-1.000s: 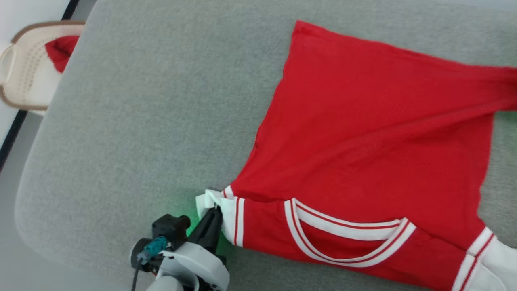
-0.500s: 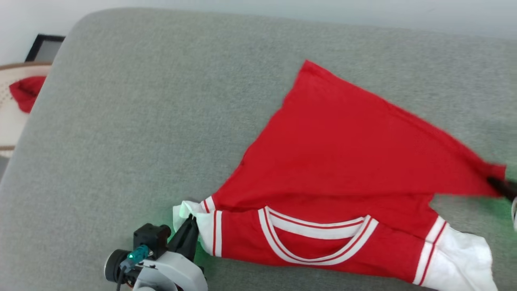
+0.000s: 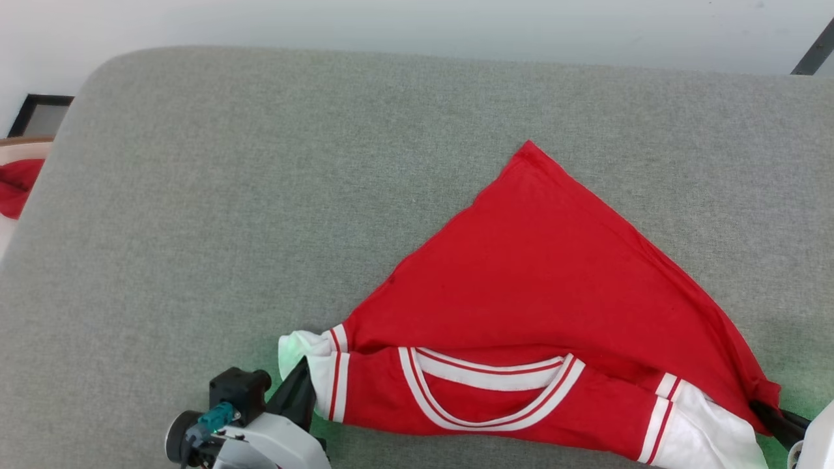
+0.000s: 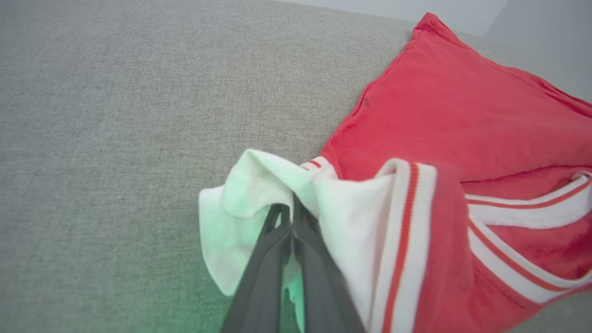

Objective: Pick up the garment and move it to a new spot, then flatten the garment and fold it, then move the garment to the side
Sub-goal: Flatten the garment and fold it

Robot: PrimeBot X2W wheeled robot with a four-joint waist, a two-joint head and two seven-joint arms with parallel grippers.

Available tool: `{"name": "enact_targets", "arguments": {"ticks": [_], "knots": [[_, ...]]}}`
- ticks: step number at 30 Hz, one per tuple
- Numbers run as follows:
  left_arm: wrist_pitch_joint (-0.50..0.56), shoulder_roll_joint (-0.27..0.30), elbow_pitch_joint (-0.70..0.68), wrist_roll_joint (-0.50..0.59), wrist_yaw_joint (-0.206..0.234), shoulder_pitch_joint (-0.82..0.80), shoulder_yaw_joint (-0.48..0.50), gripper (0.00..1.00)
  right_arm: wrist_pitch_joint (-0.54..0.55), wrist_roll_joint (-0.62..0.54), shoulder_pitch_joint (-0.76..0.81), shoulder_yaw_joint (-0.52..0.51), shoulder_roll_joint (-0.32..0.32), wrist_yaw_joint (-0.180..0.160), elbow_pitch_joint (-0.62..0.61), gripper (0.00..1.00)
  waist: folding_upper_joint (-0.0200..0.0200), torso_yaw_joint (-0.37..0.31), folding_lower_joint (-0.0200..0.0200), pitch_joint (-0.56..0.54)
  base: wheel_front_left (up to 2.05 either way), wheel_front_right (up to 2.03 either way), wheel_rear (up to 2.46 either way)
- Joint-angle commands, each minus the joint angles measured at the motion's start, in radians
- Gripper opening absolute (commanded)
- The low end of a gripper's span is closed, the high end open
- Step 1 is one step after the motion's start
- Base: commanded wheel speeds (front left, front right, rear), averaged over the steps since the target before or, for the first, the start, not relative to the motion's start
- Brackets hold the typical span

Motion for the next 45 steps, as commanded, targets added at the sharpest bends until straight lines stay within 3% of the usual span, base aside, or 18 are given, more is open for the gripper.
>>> {"name": "enact_targets", "arguments": {"ticks": [1, 3, 5, 18, 24, 33, 45], "knots": [[0.001, 0.004, -0.006, -0.009, -0.007, 0.008, 0.001, 0.0, 0.02, -0.028, 0.031, -0.012, 0.026, -0.001, -0.013, 0.0, 0.0, 0.0, 0.0, 0.001, 0.0, 0.0, 0.0], [0.002, 0.005, -0.008, -0.015, -0.012, 0.008, 0.0, 0.0, 0.029, -0.046, 0.037, -0.025, 0.043, -0.001, -0.033, 0.01, 0.0, -0.001, 0.0, 0.003, 0.0, 0.0, 0.0], [0.003, 0.006, -0.01, -0.019, -0.016, 0.006, -0.001, 0.0, 0.037, -0.065, 0.037, -0.035, 0.055, -0.001, -0.051, 1.0, 0.0, -0.002, 0.0, 0.005, 0.0, 0.0, 0.0], [-0.003, -0.008, 0.002, -0.039, -0.035, -0.001, -0.015, 0.0, 0.123, -0.115, 0.003, -0.108, 0.063, -0.001, -0.277, 1.0, 0.0, 0.02, 0.0, 0.009, 0.0, 0.0, 0.0], [-0.006, -0.03, 0.013, -0.031, -0.043, -0.029, -0.035, 0.0, 0.124, -0.14, -0.155, -0.008, 0.011, -0.001, -0.324, 1.0, 0.0, 0.055, 0.0, 0.028, 0.0, 0.0, 0.0], [-0.015, -0.089, 0.061, -0.001, -0.071, -0.112, -0.089, 0.0, 0.044, -0.14, -0.516, 0.241, -0.075, -0.001, -0.045, 1.0, 0.0, 0.155, 0.0, 0.078, 0.0, 0.0, 0.0], [-0.042, -0.166, 0.142, 0.011, -0.103, -0.193, -0.125, 0.0, 0.032, -0.083, -0.874, 0.554, -0.117, -0.001, 0.365, 1.0, 0.0, 0.262, 0.0, 0.147, 0.0, 0.0, 0.0]]}}
